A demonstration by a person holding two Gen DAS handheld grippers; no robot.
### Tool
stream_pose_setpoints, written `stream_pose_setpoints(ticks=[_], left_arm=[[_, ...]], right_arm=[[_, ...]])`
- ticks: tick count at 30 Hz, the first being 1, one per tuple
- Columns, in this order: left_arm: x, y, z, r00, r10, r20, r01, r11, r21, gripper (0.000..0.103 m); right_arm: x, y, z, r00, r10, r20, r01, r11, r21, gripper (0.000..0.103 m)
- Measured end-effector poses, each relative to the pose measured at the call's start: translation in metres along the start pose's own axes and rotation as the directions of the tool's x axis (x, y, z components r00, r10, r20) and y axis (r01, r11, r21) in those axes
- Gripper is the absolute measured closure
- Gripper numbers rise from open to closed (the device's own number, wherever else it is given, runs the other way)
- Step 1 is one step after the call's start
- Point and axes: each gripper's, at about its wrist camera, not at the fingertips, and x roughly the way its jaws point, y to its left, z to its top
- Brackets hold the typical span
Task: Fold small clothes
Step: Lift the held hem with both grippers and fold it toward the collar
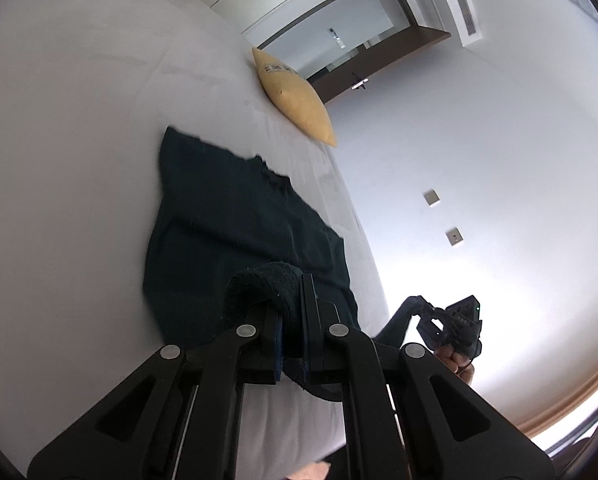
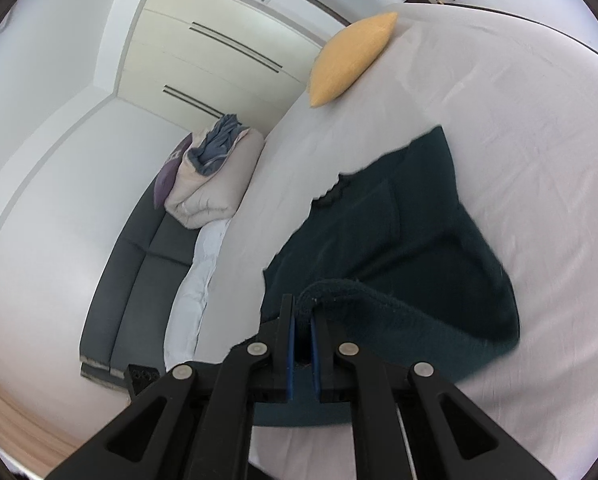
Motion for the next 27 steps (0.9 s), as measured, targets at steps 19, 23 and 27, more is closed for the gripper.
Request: stream_pose_setpoints(ticks=[19,23,27], left_arm=[[0.118,0.035,0.123,0.994,0.107,0.013,-0.105,0.989,-0.106,0.098],[0.136,0.051,0.135,0.993,0.118,0.019,-0.113,0.982,-0.154,0.098],[0.154,0.063,0.147,0.989,0.146,0.014,-0.141,0.975,-0.171,0.098]], right_arm=[[0.094,-0.071,0.101,0.99,-0.121,0.069,0.108,0.981,0.161,0.095],[0.108,-0.081,0.113,0.987,-0.142,0.075,0.126,0.974,0.19,0.095],[0.126,-0.088,0.127,0.983,-0.169,0.065,0.153,0.967,0.202,0.095]])
